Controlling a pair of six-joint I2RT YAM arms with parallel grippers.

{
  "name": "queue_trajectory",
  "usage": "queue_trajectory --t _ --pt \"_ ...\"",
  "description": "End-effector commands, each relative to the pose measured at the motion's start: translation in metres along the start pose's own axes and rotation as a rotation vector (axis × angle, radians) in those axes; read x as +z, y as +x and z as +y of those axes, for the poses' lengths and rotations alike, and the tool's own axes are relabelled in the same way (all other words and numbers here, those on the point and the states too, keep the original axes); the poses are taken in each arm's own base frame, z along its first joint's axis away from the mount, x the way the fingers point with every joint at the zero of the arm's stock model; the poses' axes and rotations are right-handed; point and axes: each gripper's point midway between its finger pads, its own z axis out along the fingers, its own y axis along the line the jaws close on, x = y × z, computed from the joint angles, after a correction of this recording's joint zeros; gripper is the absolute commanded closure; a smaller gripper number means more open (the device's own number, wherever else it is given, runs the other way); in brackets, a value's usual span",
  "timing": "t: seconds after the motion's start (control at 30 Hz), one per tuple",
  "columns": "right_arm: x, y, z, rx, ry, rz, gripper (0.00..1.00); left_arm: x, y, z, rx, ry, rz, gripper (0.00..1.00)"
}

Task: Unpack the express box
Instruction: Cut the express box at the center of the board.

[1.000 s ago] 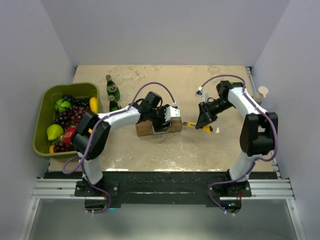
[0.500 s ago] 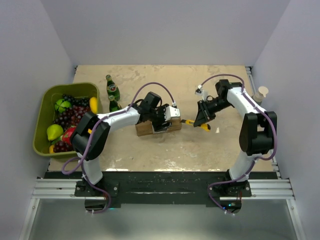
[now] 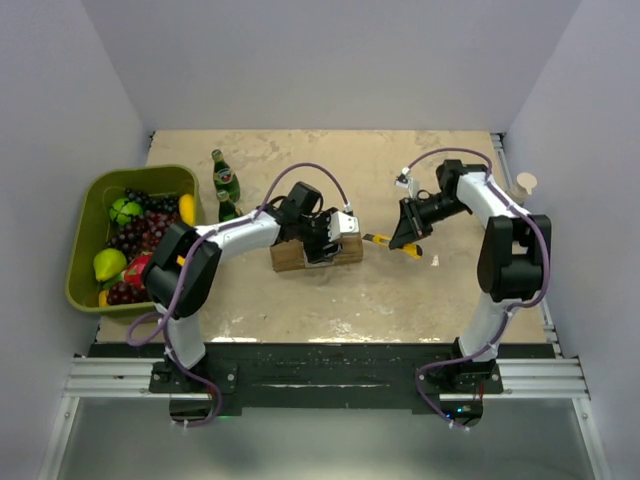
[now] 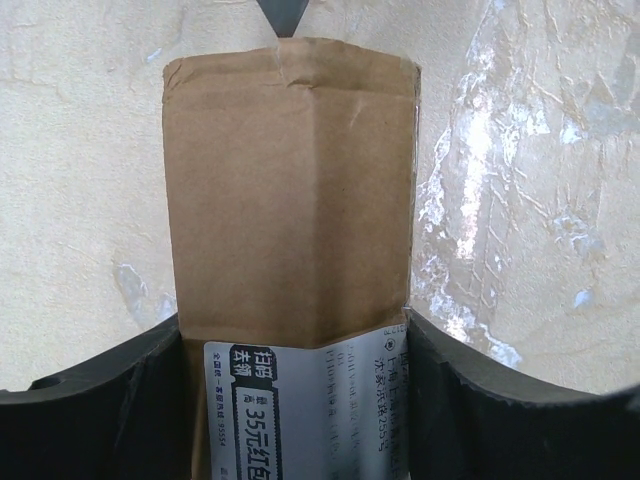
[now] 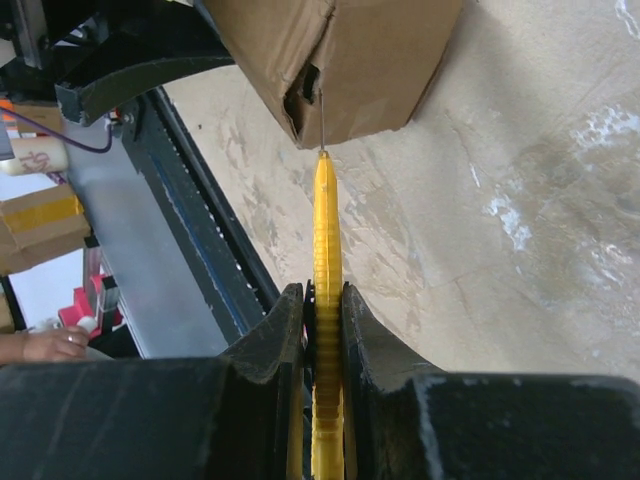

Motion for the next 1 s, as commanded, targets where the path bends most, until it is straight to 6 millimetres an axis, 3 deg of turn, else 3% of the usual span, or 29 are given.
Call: queue_trajectory --t 0.0,0.33,0.47,0.5,0.73,0.97 --pt "0.000 -0.012 0.009 -0.074 -0.078 -0.044 1.00 0.005 -0.016 0.004 0.040 0.044 -0.070 0.36" --pt "0.011 0.011 0.001 -0.051 -0.125 0.038 1.00 0.006 -0.021 0.004 0.027 0.069 -0.083 0.36" --pt "0.020 0.029 -0.002 -0.030 -0.219 0.113 1.00 0.007 -0.019 0.008 0.012 0.068 -0.084 0.36" --pt "0.018 0.037 0.006 0.011 -0.260 0.142 1.00 0.007 -0.018 0.009 0.006 0.070 -0.082 0.36" --pt "0.030 0.051 0.003 0.047 -0.293 0.175 1.00 0.009 -0.018 0.015 -0.009 0.062 -0.081 0.37" --pt "0.035 0.072 0.021 0.074 -0.324 0.215 1.00 0.013 -0.012 0.027 -0.020 0.004 -0.047 0.37"
